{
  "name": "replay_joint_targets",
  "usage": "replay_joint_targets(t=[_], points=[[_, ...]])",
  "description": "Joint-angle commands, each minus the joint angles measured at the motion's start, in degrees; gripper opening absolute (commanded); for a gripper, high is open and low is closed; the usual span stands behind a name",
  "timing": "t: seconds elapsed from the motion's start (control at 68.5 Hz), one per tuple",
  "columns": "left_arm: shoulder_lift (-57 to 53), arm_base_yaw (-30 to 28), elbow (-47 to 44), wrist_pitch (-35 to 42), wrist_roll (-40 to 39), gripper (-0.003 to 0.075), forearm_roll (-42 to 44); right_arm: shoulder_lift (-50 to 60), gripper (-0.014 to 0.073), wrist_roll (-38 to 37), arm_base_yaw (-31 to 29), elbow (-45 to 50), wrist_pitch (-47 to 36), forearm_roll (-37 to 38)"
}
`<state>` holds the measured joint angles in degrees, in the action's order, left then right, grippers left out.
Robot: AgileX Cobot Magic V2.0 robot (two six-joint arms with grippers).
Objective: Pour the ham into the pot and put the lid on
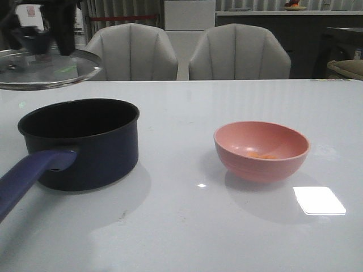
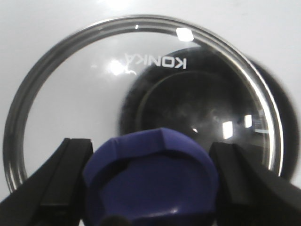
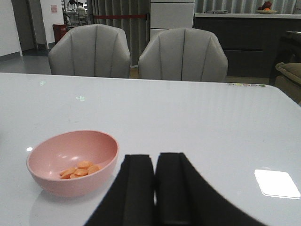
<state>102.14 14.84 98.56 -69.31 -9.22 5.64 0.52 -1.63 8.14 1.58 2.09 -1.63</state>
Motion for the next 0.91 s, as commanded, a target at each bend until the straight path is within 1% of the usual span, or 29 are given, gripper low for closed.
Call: replay_joint_targets(t=[0.0, 0.058, 0.102, 0.117, 0.131, 0.146, 0.19, 0.278, 0.424, 0.467, 0.599, 0.803, 0.862, 0.891], points=[[-5.4, -5.6, -0.9, 2.0, 1.7, 0.0215, 1.3, 1.2, 0.0165, 0.0, -0.2, -0.4, -5.1, 0.7], [-6.4, -9.1, -3.0, 2.8, 4.0, 0.0215, 0.4, 1.2, 0.0165, 0.0, -0.2, -0.4, -5.1, 0.7], [-7.1, -12.0, -5.2, 3.5, 7.3, 0.0215, -1.6, 1.2, 0.0165, 0.0, -0.2, -0.4, -5.1, 0.7], [-7.1, -12.0, -5.2, 3.5, 7.3, 0.0215, -1.6, 1.2, 0.0165, 0.0, -0.2, -0.4, -5.1, 0.7], [-7.3, -13.9, -6.4, 4.1, 8.5, 0.0215, -2.7, 1.2, 0.0165, 0.0, -0.2, -0.4, -5.1, 0.7], [-7.3, -13.9, -6.4, 4.1, 8.5, 0.0215, -2.7, 1.2, 0.0165, 0.0, -0.2, -0.4, -5.1, 0.7], [-7.4, -16.5, -8.9, 5.9, 8.7, 0.0215, -4.5, 1.2, 0.0165, 0.0, -0.2, -0.4, -5.1, 0.7], [-7.4, -18.7, -13.5, 8.9, 8.7, 0.0215, -5.6, 1.2, 0.0165, 0.0, -0.2, -0.4, -5.1, 0.7], [-7.3, -19.5, -22.7, 16.6, 8.7, 0.0215, -5.6, 1.2, 0.0165, 0.0, -0.2, -0.4, -5.1, 0.7], [-7.3, -19.5, -25.7, 20.2, 8.7, 0.0215, -5.6, 1.2, 0.0165, 0.0, -0.2, -0.4, -5.1, 0.7], [-7.3, -19.5, -31.7, 26.2, 8.7, 0.0215, -5.6, 1.2, 0.0165, 0.0, -0.2, -0.4, -5.1, 0.7], [-6.4, -19.5, -36.2, 29.9, 8.7, 0.0220, -5.6, 1.2, 0.0165, 0.0, -0.2, -0.4, -5.1, 0.7], [-5.9, -19.5, -36.2, 29.8, 8.7, 0.0243, -5.6, 1.2, 0.0165, 0.0, -0.2, -0.4, -5.1, 0.7], [-5.3, -19.5, -36.2, 29.7, 8.7, 0.0266, -5.6, 1.2, 0.0165, 0.0, -0.2, -0.4, -5.1, 0.7]])
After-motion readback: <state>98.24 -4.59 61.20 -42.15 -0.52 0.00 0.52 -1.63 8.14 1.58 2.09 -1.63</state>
